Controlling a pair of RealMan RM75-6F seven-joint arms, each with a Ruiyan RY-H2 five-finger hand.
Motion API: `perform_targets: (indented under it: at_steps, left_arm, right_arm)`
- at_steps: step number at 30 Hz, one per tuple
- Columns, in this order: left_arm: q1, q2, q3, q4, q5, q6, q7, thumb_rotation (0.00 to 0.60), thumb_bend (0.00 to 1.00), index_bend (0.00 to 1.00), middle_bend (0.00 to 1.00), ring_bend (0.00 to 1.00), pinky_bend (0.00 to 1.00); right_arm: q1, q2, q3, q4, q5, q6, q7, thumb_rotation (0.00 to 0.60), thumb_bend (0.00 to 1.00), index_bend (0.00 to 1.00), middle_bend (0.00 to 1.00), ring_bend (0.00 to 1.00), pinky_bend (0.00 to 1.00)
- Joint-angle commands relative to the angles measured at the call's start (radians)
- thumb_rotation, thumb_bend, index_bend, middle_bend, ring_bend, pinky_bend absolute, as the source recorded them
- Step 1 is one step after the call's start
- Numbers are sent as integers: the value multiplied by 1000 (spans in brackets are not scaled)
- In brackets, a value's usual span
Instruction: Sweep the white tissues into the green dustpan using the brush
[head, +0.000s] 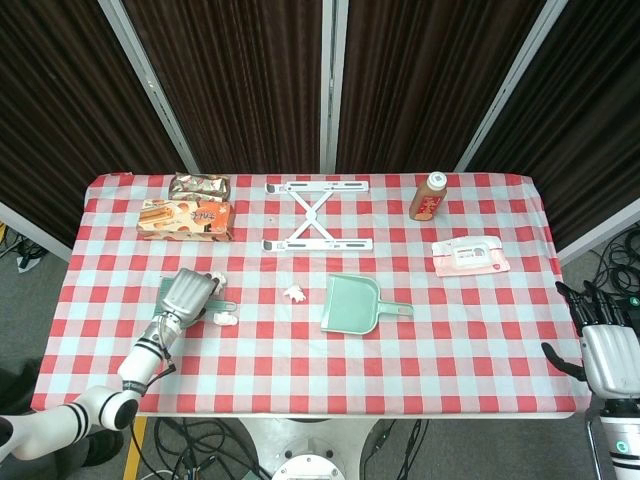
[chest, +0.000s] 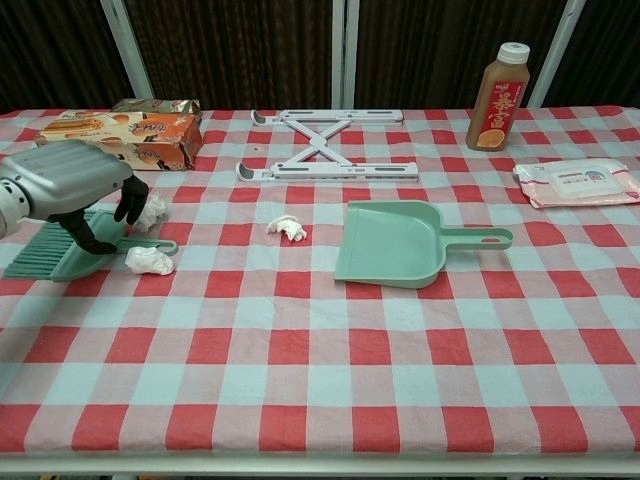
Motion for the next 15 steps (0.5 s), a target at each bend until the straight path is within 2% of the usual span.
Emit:
perform_targets:
  at_steps: [1,8,15]
  left_arm:
    - [-13,11,-7,-36,-48,-30,42,600,202,486,488,792,942]
    - [-41,27,-12,-110,-203,-68,188,600,233,442,474,792,941]
    - [-68,25,-11,-145,-294,-63,247,600,232,446,474,792,941]
  right_arm:
    - [-1,0,0,2,2,0,2,600,135,75,194,16,108]
    - [-2,-5,3,16,7,-2,18,600,135,75,205,45,116]
    - [2,-9,5,29,6,-6,32,600,134,75,205,45,115]
